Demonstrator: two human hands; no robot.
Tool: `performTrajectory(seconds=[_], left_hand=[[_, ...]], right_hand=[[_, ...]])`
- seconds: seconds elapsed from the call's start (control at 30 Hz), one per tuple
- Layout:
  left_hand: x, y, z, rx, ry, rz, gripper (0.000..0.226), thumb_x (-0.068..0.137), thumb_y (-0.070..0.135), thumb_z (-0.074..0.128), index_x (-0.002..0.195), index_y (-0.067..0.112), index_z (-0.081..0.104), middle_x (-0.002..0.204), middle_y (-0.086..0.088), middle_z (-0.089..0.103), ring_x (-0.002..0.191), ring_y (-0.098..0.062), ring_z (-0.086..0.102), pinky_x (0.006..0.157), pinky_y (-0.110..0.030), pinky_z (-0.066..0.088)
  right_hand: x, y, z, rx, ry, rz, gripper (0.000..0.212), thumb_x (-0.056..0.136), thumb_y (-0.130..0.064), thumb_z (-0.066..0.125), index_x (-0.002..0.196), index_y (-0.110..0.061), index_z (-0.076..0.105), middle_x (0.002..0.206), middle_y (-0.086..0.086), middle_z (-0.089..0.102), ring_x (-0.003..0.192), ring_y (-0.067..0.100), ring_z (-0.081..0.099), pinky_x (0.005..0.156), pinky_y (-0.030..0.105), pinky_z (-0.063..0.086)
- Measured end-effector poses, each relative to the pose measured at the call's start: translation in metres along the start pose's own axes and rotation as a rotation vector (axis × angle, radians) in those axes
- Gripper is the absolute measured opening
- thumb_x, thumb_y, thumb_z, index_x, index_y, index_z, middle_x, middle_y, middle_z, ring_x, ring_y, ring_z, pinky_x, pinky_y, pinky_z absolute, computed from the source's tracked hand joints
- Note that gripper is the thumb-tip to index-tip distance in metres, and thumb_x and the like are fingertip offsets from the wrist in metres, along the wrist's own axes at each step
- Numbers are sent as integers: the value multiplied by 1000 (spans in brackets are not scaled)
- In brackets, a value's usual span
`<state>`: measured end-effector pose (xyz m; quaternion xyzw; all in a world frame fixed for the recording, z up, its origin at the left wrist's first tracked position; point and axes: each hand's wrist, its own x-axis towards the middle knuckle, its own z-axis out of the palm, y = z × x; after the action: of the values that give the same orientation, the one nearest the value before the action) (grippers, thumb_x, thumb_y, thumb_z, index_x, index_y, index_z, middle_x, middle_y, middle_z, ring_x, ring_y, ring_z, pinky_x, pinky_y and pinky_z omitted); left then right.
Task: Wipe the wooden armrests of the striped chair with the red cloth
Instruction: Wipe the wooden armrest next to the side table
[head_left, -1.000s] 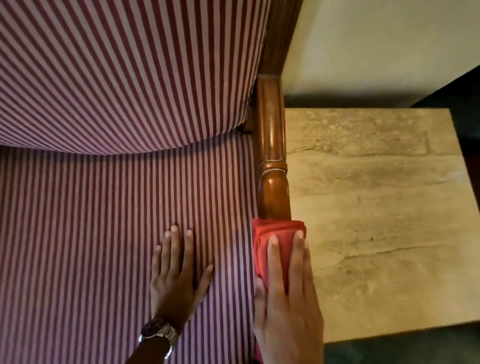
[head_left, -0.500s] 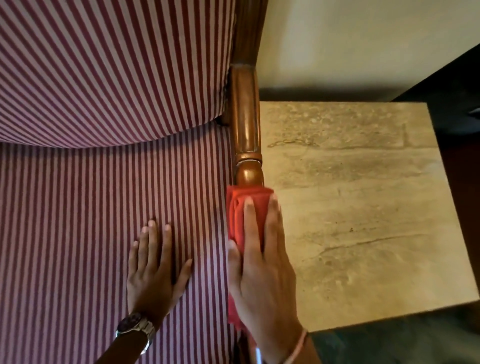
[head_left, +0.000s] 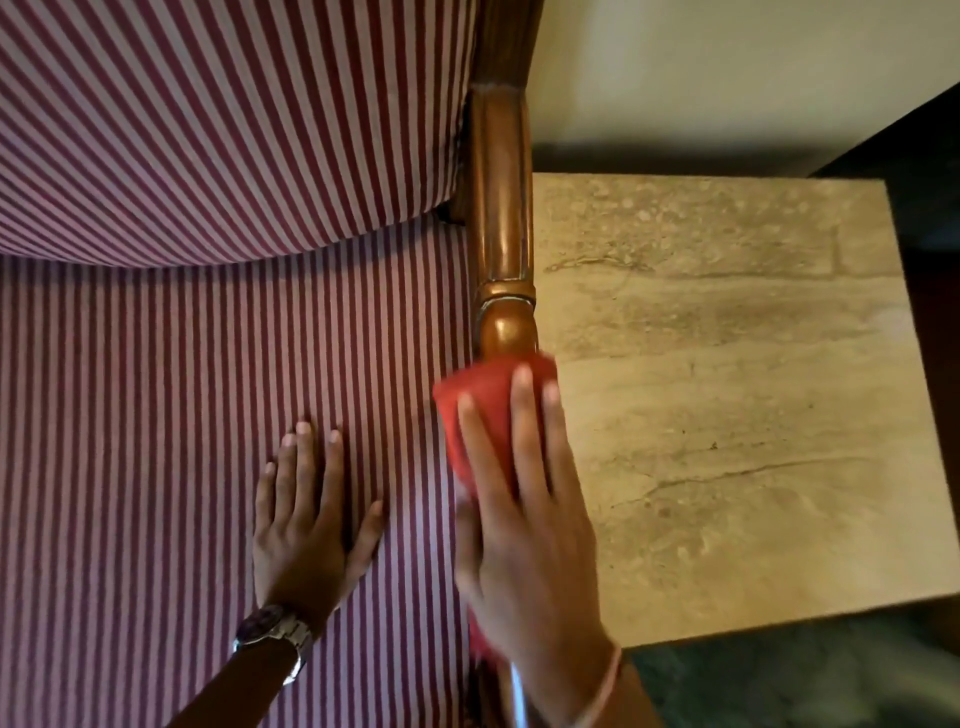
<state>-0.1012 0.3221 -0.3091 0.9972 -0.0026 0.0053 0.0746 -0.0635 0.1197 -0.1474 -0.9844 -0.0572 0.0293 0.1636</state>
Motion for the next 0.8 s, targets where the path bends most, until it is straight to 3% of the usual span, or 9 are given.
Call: performTrajectory(seconds=[0.17,0.3,0.43,0.57,0.67,0.73,0.8], left_hand=[[1,1,-1,32,12,-2,81,98,61,33,162,15,17,171,-17,16,159,-31,16,128,-47,15],[1,1,-1,39,16,-5,82,97,60,36,162,15,16,170,-17,17,159,-30,15,129,-47,15],[-1,-2,6,60,29,-6,83,96,61,38,162,15,16,171,-15,14,160,-28,13,130,-44,11],[0,-4,9,85,23,-11,83,96,62,35,162,16,14,172,-14,10,160,-27,10,130,-42,7],[0,0,3,91,23,0,82,97,61,36,162,16,14,171,-16,14,160,-28,12,130,-44,11],[1,3,-3,94,31,-3,81,98,59,37,162,14,17,170,-17,17,159,-30,16,129,-45,15],[1,4,-7,61,42,-3,80,98,58,37,161,12,20,169,-19,20,158,-32,20,128,-48,21]], right_hand=[[132,5,-11,59,101,53,63,107,-29,44,164,-18,20,174,20,7,162,38,2,123,48,40],[44,-1,1,46,94,107,62,109,-32,45,165,-19,20,174,18,4,163,33,1,126,43,36],[-49,-8,3,19,-24,96,71,102,-28,51,165,-21,19,175,16,2,163,34,2,126,50,32],[42,-3,1,68,69,64,65,103,-28,47,163,-19,25,173,23,9,161,40,7,114,47,51],[126,0,-5,40,137,100,65,103,-26,46,164,-19,24,172,24,10,161,42,8,115,43,50],[122,-1,-4,12,135,92,63,106,-29,42,164,-19,21,173,23,8,161,40,7,117,42,48],[65,-5,-2,23,105,111,61,110,-34,41,165,-22,18,174,19,4,162,35,5,116,42,50]])
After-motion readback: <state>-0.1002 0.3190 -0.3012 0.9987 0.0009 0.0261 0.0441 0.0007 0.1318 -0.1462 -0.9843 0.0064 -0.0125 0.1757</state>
